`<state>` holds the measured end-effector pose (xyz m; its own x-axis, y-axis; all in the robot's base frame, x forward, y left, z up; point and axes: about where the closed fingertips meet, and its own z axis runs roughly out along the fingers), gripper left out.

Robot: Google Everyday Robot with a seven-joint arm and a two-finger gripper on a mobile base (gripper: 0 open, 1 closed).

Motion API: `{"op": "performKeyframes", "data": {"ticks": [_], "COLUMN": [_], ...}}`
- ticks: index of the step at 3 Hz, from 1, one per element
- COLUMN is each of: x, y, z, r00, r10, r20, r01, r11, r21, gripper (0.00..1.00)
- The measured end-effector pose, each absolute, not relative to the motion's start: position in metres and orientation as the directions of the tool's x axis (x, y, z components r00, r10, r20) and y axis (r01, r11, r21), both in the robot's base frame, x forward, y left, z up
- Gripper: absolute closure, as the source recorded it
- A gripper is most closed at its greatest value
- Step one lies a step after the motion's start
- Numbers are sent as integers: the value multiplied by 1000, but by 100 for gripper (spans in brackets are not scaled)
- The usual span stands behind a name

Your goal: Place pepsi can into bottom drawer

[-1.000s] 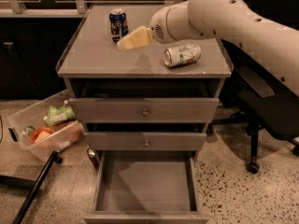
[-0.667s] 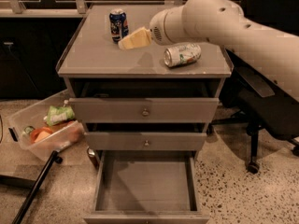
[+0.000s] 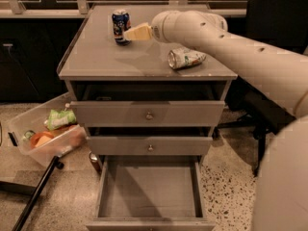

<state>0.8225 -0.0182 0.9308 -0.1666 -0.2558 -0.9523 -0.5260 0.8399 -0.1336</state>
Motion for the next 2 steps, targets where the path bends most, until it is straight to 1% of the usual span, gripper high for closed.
{"op": "performKeyframes", "data": {"ticks": [1, 2], "x": [861, 882], "y": [-12, 19], "z": [926, 923], "r00": [-129, -109], "r10": [-207, -206], "r20": [-970, -972], "r01": [-537, -612], "r11": [837, 785], "r21": [-107, -98], "gripper": [0, 0]}}
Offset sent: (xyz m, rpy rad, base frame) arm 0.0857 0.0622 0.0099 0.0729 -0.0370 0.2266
